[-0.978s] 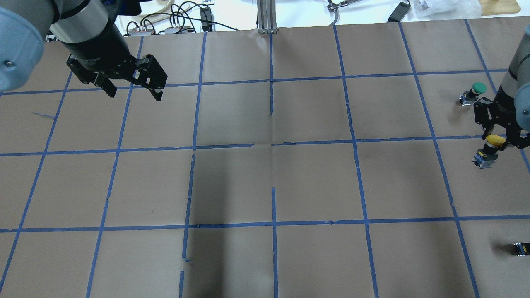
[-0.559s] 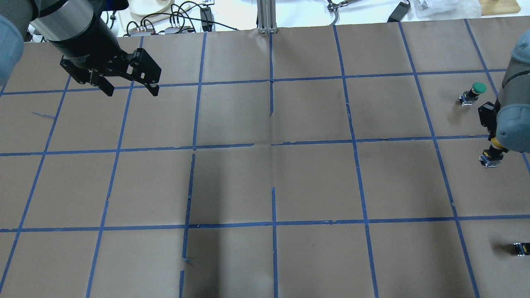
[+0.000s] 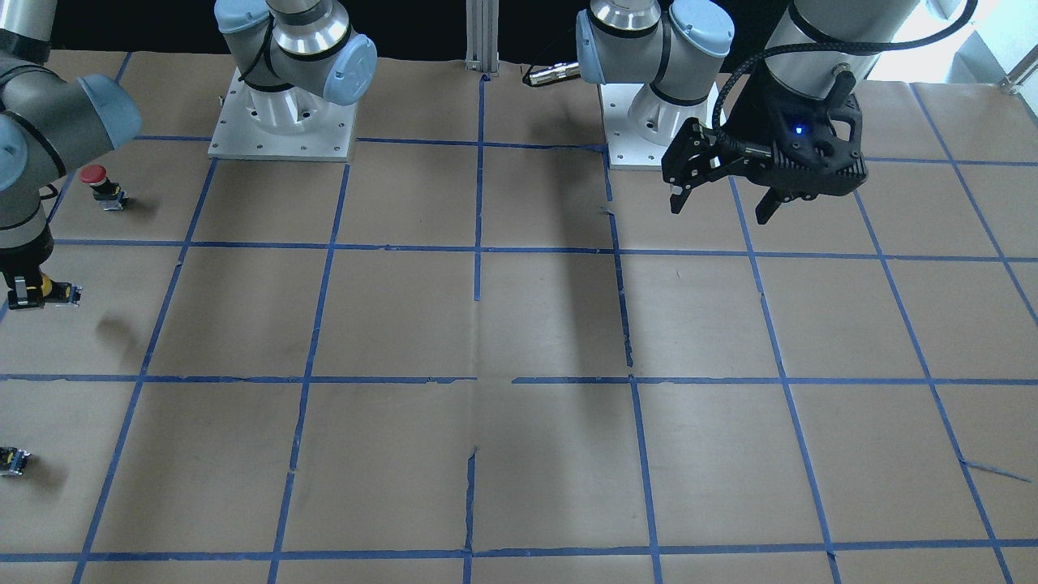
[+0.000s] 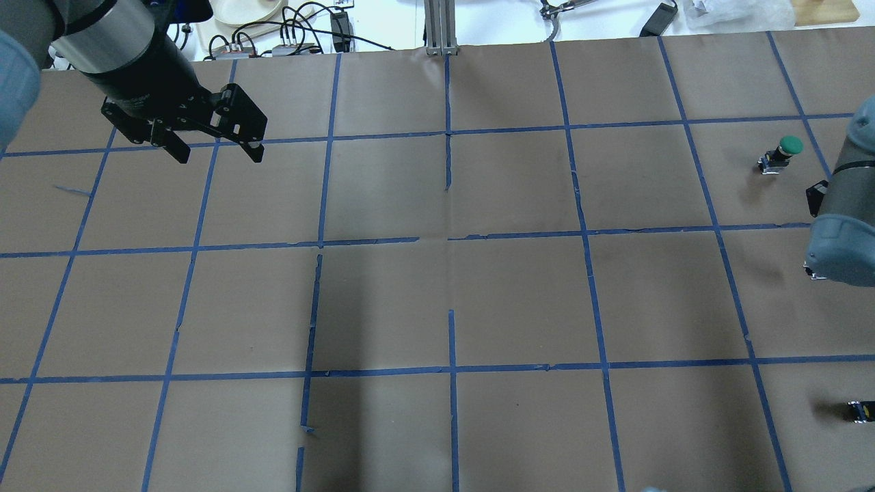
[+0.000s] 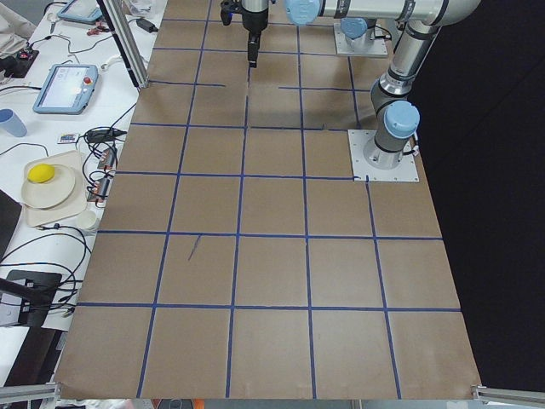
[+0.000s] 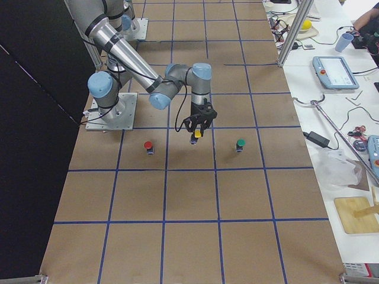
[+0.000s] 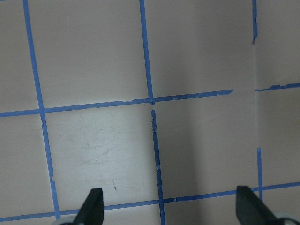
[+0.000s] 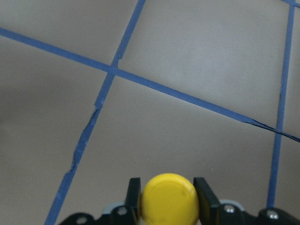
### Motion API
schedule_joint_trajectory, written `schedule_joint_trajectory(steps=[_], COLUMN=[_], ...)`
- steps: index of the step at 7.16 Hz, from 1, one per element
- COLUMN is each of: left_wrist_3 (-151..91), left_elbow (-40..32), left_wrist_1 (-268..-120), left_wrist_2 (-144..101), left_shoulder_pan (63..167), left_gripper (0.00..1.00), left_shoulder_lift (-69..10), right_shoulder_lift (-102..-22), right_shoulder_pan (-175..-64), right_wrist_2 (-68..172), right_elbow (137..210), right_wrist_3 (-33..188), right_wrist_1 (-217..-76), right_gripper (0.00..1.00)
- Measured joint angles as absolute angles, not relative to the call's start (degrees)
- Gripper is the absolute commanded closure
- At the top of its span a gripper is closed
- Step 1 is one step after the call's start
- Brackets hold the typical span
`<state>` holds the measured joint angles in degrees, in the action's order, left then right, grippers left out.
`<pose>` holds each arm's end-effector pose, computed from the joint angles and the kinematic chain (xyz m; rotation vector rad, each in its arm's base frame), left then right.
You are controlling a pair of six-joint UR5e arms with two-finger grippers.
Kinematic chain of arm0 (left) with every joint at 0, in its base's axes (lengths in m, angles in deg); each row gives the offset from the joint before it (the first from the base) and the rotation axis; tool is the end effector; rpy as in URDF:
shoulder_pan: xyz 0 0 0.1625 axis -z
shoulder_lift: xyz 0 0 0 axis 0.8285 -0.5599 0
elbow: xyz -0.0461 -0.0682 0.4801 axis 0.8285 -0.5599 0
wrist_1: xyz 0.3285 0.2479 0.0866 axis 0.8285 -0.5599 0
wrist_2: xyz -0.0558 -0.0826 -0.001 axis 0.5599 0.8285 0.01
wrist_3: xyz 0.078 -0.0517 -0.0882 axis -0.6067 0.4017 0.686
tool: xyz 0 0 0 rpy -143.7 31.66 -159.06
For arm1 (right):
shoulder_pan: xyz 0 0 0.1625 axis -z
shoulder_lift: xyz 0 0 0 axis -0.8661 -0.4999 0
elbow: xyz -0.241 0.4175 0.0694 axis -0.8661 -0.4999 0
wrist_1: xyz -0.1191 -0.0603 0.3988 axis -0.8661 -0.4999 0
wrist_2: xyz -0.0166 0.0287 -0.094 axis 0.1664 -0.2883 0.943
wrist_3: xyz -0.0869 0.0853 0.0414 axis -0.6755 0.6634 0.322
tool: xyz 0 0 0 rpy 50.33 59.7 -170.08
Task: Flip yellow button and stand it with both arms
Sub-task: 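Turn the yellow button cap-up with the right gripper and lower it, then set the yellow button upright on the table and open the right gripper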
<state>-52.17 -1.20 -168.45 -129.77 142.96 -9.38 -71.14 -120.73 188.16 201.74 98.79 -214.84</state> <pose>-0.1151 -0.5055 0.5376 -0.1240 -3.0795 0.0501 -0.1782 -0.4883 0.2844 -1.5754 -2.2426 0.3703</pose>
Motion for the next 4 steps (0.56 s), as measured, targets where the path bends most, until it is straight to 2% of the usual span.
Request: schedule_joint_trajectory(steps=[2, 4], left_wrist_3=[-52.49, -52.60], left_elbow=[-1.27, -1.31], left_wrist_1=[-168.21, -168.12], left_wrist_2=[-129.83, -129.75], left_shoulder_pan=[142.96, 142.96], left_gripper=[0.01, 0.01], left_shoulder_lift=[-9.38, -9.34], right_shoulder_lift=[-68.72, -68.43], right_shoulder_pan=[-120.22, -120.07], right_wrist_2=[187.96, 187.48], right_elbow=[205.06, 207.11], right_wrist_3=[98.91, 98.94], right_wrist_1=[-225.37, -229.35], right_gripper=[0.83, 0.80])
